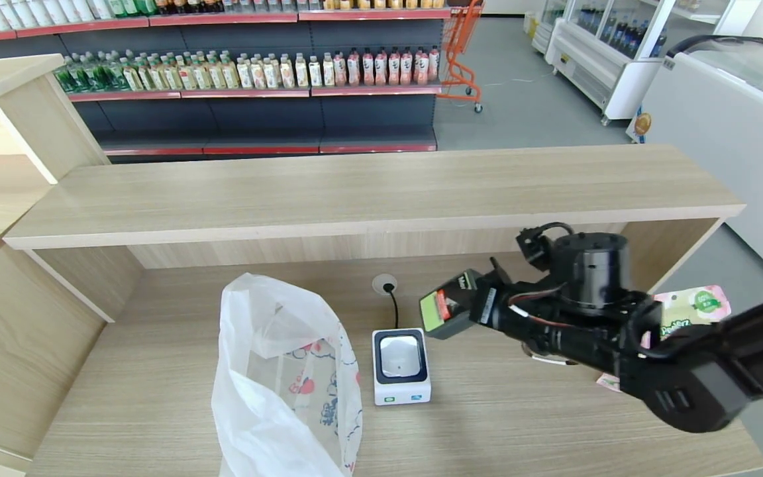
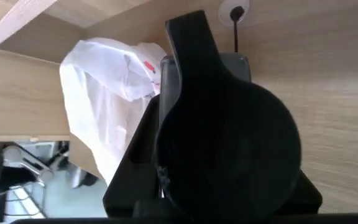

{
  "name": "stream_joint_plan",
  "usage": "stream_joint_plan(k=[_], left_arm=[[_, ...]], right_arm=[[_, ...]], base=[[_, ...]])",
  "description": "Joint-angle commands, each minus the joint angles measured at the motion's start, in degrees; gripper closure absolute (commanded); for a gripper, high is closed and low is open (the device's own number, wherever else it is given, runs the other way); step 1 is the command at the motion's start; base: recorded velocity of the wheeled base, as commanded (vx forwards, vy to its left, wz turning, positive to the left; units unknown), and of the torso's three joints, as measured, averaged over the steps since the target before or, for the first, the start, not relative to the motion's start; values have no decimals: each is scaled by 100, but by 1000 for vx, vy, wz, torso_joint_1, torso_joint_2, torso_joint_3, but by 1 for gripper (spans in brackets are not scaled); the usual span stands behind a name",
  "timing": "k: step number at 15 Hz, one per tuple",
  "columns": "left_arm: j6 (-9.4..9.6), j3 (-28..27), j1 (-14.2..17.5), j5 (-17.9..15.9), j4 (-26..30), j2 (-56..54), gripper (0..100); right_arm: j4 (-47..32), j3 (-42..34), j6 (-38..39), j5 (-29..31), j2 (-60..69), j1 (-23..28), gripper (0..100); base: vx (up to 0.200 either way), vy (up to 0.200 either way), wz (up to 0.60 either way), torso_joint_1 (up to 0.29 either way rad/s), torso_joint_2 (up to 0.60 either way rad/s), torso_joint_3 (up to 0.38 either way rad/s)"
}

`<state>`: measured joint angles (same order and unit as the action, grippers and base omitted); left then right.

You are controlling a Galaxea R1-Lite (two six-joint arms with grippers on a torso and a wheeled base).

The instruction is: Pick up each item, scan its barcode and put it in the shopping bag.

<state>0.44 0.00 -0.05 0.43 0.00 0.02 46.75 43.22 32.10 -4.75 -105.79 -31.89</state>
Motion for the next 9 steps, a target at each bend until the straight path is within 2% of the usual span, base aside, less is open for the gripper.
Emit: stream_joint_plan(k=[1,2,3,4,9], left_arm=[[0,0,-4,1,0,-2,0],[0,0,-4,1,0,-2,0],[0,0,5,1,0,-2,0],[-9,0,-4,1,0,-2,0],[9,0,5,1,0,-2,0]], right_arm=[[-8,-1096,-1364,-26,1421,210,100],[71,-1667,-2305,-149,1570,403,100],[159,-1913,-2586,-254,1641,456,100],[379,-2142,-2647,-272,1702,456,100],[458,-2124,-2296,-307,1878,421,100]], base=[[0,0,0,0,0,0],[0,0,0,0,0,0],[0,0,0,0,0,0],[0,0,0,0,0,0],[0,0,0,0,0,0]])
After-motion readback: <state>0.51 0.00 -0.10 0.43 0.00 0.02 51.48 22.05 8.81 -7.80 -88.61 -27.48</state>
